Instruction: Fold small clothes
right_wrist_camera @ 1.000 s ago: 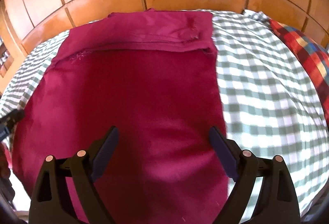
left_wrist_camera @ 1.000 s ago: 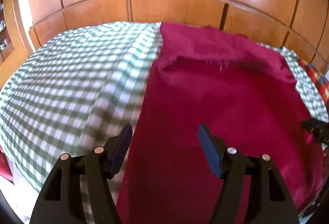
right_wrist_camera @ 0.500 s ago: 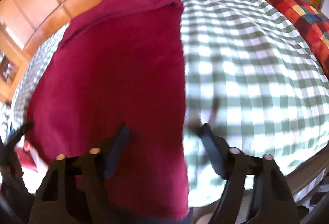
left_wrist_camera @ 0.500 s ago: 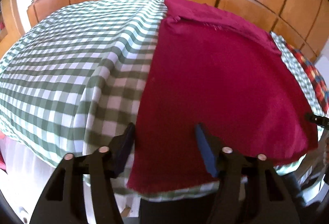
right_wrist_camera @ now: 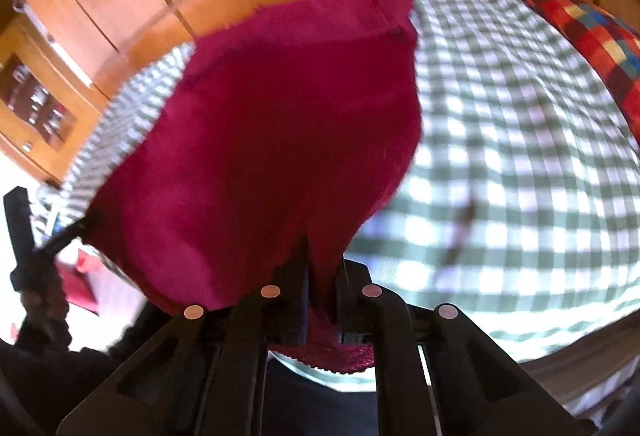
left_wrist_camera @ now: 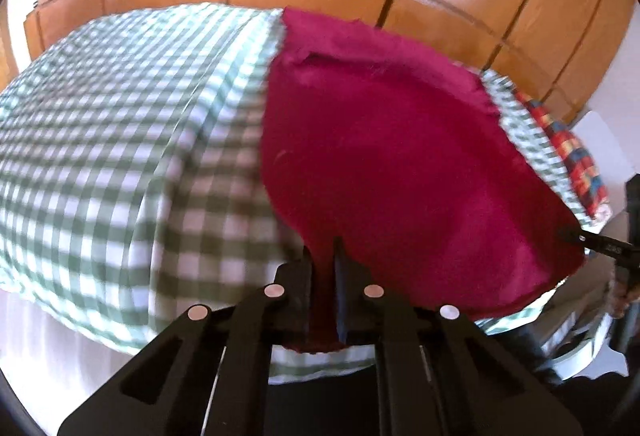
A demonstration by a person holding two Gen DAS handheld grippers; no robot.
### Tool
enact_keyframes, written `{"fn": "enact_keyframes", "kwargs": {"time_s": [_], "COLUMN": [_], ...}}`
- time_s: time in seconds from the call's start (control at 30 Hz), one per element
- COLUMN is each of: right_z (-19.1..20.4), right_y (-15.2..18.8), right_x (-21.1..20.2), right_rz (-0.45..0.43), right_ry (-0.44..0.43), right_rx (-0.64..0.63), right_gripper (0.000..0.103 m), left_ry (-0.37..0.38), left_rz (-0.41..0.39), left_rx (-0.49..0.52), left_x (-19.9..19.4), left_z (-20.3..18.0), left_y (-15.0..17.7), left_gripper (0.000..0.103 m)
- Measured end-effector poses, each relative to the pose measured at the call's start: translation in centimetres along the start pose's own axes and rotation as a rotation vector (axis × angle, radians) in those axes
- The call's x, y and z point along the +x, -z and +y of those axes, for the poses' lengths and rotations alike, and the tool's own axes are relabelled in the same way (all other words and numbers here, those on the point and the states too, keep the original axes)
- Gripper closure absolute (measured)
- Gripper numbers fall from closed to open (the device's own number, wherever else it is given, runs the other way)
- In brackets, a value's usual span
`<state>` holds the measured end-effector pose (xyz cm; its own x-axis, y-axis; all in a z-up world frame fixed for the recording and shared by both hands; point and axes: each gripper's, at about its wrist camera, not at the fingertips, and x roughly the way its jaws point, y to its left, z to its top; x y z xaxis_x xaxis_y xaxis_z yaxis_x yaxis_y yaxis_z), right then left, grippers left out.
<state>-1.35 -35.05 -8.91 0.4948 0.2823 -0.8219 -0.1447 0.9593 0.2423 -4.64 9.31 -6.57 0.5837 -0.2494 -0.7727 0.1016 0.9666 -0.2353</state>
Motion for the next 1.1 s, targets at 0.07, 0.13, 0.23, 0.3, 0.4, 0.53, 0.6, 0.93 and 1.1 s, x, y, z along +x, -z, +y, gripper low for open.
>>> {"fn": "enact_keyframes", "kwargs": {"time_s": [0.07, 0.13, 0.23, 0.3, 0.4, 0.53, 0.6, 0.93, 1.1], "right_z": [-0.1, -0.3, -1.0, -1.8, -3.0, -3.9, -4.1, -7.3, -7.8], "right_y": [-1.5, -3.6, -6.0, -7.6, -10.1, -13.3, -14.7, -14.0, -9.5], "right_x": [-0.3, 0.3, 1.3, 2.5, 4.5, 6.7, 7.4, 3.6, 5.3], "right_rz": [-0.034, -0.056, -0.08, -0.076, -0.066, -0.058, -0.065, -0.171, -0.076], "right_ry": [-0.041, -0.067, -0.076, -0.066, -0.05, -0.018, -0.022, -0.12, -0.018], "right_rx": [0.021, 0.05, 0.089, 0.12, 0.156, 0.174, 0.175, 0.272, 0.219], "right_gripper": [0.095, 0.095, 0.095, 0.095, 0.095, 0.095, 0.092, 0.012, 0.012], "left_ry": [0.037, 0.082, 0.122, 0.136, 0.13, 0.128, 0.086, 0.073, 0.038], "left_rz": [-0.037, -0.063, -0.084, -0.093, -0.087, -0.057, -0.056, -0.067, -0.014], "left_rx": [0.004, -0.01, -0.044, -0.059, -0.09, -0.146, -0.14, -0.25, -0.168], "left_x": [-0.9, -1.3, -0.9, -0.1, 2.1, 5.7, 7.5, 8.5, 8.4], "left_z": [-0.4, -0.4, 0.2, 0.6, 1.1, 2.0, 2.0, 5.8, 6.8], "left_y": [-1.4, -3.2, -5.9, -7.9, -11.1, -14.9, -16.5, -17.2, -12.0], "left_gripper": [0.096, 0.096, 0.096, 0.096, 0.096, 0.095, 0.093, 0.029, 0.03]}}
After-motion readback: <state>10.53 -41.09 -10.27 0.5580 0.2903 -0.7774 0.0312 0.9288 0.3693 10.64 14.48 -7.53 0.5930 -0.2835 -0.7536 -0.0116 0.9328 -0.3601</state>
